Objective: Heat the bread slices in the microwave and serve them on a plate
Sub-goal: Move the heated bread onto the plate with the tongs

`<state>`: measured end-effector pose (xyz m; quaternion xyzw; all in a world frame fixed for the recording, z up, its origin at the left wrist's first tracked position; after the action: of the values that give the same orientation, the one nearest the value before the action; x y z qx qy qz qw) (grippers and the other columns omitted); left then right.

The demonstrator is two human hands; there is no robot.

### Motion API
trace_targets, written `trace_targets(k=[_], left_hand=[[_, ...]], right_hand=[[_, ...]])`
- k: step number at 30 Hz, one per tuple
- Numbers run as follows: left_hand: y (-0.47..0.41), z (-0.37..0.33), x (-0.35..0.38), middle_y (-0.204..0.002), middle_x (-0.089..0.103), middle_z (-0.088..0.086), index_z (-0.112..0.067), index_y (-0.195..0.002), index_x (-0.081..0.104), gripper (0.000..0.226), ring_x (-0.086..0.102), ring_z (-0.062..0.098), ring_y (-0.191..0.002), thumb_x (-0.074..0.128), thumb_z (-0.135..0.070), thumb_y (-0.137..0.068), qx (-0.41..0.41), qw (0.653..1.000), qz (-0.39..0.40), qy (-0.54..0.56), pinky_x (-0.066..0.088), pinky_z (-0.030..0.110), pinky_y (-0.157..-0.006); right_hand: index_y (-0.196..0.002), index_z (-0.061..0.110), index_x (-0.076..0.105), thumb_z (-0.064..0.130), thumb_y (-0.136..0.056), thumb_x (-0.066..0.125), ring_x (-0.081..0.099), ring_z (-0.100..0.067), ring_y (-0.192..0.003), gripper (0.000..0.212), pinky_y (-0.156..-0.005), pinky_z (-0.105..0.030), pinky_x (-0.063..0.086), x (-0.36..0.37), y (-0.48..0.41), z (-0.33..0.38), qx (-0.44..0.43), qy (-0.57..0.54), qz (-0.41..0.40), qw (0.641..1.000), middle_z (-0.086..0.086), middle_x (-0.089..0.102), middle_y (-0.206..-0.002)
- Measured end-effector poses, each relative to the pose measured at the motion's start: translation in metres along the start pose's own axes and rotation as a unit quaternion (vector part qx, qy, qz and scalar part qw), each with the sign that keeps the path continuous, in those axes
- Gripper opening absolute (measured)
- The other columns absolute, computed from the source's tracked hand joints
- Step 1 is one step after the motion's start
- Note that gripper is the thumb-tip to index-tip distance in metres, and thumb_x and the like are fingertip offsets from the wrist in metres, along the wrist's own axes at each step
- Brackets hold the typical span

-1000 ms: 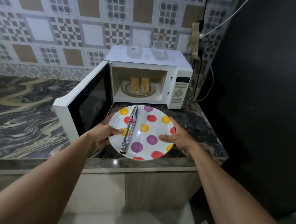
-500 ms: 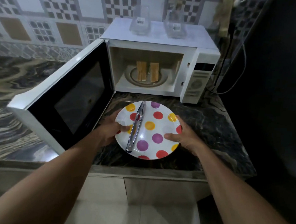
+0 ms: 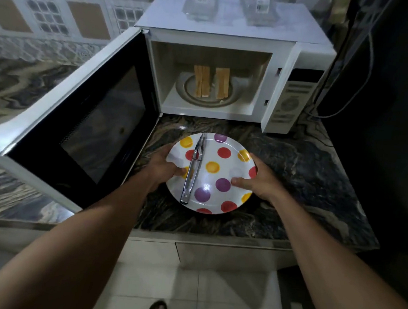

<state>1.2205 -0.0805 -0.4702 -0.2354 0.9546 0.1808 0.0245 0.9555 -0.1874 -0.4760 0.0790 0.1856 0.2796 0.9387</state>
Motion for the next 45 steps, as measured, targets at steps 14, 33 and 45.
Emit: trace_targets(k=[14, 33, 45], left_hand=[[-0.012, 0.004, -0.003, -0.127, 0.063, 0.006, -0.013, -0.135, 0.057, 0.081, 0.059, 0.028, -0.116, 0.093, -0.007, -0.064, 0.018, 0.983, -0.042, -0.176, 0.051, 0.043, -0.101], [-0.01, 0.006, 0.0, -0.12, 0.069, 0.006, -0.016, -0.125, 0.067, 0.074, 0.063, 0.031, -0.112, 0.093, -0.029, -0.058, -0.012, 0.95, -0.074, -0.302, 0.054, 0.042, -0.096], [0.037, -0.015, 0.031, -0.096, 0.067, 0.001, -0.019, -0.091, 0.068, 0.05, 0.064, 0.023, -0.097, 0.082, -0.062, -0.068, 0.013, 0.923, -0.108, -0.37, 0.048, 0.031, -0.075]], right_hand=[[-0.13, 0.041, 0.052, 0.042, -0.052, 0.089, 0.063, -0.014, -0.11, 0.087, -0.098, -0.044, 0.052, 0.012, 0.004, 0.003, -0.009, 0.104, -0.036, 0.994, 0.016, 0.067, -0.119], [-0.122, 0.022, 0.063, 0.03, -0.07, 0.089, 0.063, -0.025, -0.107, 0.059, -0.091, -0.036, 0.052, 0.011, 0.0, 0.006, 0.025, 0.192, -0.082, 0.978, -0.003, 0.069, -0.117], [-0.142, 0.018, 0.047, 0.042, -0.091, 0.064, 0.051, -0.034, -0.124, 0.059, -0.097, -0.039, 0.045, 0.018, 0.014, 0.02, 0.037, 0.214, -0.184, 0.959, -0.015, 0.054, -0.134]])
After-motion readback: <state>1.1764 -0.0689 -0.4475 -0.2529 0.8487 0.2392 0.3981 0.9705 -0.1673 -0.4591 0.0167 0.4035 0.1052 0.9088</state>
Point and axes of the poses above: each hand's wrist, its own y-axis away from the middle knuckle, its own x-axis out of the palm, z = x × y, the point moved 1 cm from there along -y, towards the middle knuckle
